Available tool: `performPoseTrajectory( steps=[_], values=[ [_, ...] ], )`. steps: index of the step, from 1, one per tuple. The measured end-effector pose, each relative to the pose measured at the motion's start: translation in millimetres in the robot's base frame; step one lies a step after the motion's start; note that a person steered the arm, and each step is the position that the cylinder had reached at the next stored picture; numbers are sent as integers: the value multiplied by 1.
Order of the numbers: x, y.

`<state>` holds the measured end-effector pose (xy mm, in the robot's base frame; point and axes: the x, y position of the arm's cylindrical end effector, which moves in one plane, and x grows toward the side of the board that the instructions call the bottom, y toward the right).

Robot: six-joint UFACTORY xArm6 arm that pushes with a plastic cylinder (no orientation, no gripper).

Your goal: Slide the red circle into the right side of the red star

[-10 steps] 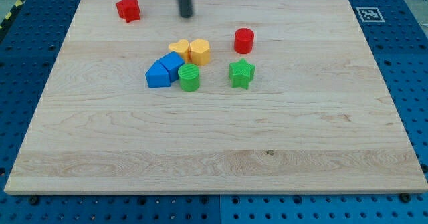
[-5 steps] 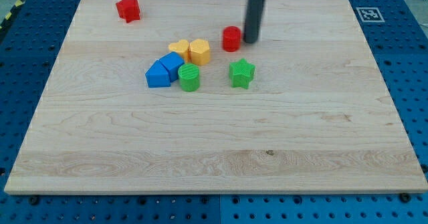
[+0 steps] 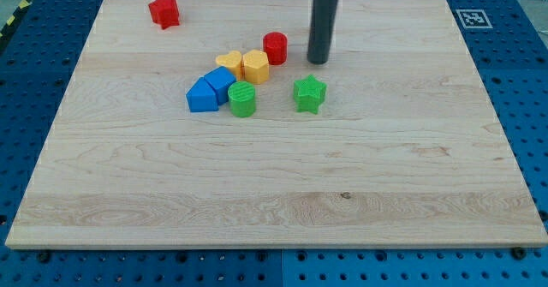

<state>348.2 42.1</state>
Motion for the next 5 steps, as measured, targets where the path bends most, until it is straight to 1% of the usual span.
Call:
performPoseTrajectory(
  steps=[1, 2, 3, 4, 5],
  values=[
    [-23, -70],
    [-45, -107],
    [-33, -107],
    [-45, -119],
    [-80, -137]
  ],
)
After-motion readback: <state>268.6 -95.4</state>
